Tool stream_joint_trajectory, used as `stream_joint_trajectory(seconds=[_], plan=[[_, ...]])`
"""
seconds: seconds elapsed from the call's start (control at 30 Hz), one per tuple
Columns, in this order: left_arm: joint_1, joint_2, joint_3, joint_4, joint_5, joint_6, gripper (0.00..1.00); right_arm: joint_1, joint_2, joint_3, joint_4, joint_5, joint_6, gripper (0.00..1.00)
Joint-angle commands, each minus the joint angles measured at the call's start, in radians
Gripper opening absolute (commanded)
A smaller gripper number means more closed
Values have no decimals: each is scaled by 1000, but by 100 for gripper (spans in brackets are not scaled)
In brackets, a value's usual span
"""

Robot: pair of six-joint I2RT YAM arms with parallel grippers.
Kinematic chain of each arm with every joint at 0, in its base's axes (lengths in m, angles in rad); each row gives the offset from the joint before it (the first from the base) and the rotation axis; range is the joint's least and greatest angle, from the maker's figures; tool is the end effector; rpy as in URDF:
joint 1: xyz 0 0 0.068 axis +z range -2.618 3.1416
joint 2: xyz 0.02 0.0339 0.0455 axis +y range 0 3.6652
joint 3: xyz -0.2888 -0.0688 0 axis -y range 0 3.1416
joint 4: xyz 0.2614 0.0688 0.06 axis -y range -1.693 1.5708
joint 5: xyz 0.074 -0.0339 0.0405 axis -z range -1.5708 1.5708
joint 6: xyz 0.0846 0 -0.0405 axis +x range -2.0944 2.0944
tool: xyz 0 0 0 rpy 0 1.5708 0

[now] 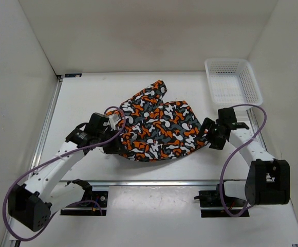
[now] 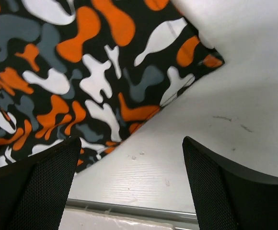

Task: Fold and stack the shorts
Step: Flatten the shorts out

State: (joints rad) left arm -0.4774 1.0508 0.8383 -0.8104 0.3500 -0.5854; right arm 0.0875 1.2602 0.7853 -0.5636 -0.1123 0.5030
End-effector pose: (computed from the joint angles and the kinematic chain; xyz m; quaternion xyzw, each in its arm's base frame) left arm 0.1862 -0.1290 0.2366 -0.0041 0.9492 -0.2795 0.1447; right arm 0.2700 0.0332 0.1861 0.1842 0.9456 0.1282 0.2355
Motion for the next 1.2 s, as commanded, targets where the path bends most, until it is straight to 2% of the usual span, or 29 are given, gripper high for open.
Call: stream_joint_trajectory(seconds=[0.0, 0.23, 0.33, 0.37, 0.43, 0.47, 0.57, 0.6, 0.63, 0.67, 0.7, 0.73, 0.8, 0.83, 0.87, 0.97, 1.03, 1.13, 1.17], plan=[[-4, -60, -8, -56, 8, -37, 11, -19, 16, -66, 94, -121, 47, 91], [-4, -42, 87, -108, -23, -18, 11, -19, 110, -188, 267, -188, 152, 81], [-4, -15, 140, -122, -38, -7, 11, -19, 133, -198, 304, -158, 163, 57], [-4, 1, 178, -139, -49, 2, 11, -19, 133, -198, 304, -138, 163, 33], [-4, 26, 223, -159, -89, 24, 11, -19, 142, -127, 265, -98, 163, 11], [32, 69, 281, -173, -104, 48, 11, -19, 151, -95, 254, -80, 154, 0], [136, 185, 421, -197, -125, 100, 11, -19, 218, 119, 199, -70, 144, 0], [166, 296, 558, -206, -125, 137, 11, -19, 246, 196, 180, -70, 144, 0], [193, 361, 646, -207, -115, 157, 11, -19, 315, 374, 162, -70, 144, 0], [221, 433, 751, -225, -115, 182, 11, -19, 355, 478, 116, -70, 134, 0], [267, 587, 1009, -286, -127, 212, 11, -19, 395, 585, 93, -87, 134, 0], [284, 671, 1168, -335, -128, 223, 11, -19, 471, 806, 71, -87, 123, 0], [319, 835, 1539, -450, -128, 236, 11, -19, 531, 1012, 13, -98, 123, 0], [338, 842, 1630, -361, -64, 207, 11, -19, 559, 1090, 13, -98, 137, 0], [356, 825, 1642, -319, -33, 193, 11, -28, 559, 1208, 13, -108, 150, 0], [385, 760, 1668, -226, -2, 168, 11, -28, 538, 1296, 13, -109, 160, 0], [385, 666, 1577, -188, -2, 168, 11, -28, 466, 1249, 13, -99, 149, 0], [376, 565, 1448, -188, 20, 203, 11, -28, 307, 1006, 36, -51, 118, 0], [376, 476, 1309, -188, 11, 213, 11, -28, 259, 926, 54, -37, 109, 0]])
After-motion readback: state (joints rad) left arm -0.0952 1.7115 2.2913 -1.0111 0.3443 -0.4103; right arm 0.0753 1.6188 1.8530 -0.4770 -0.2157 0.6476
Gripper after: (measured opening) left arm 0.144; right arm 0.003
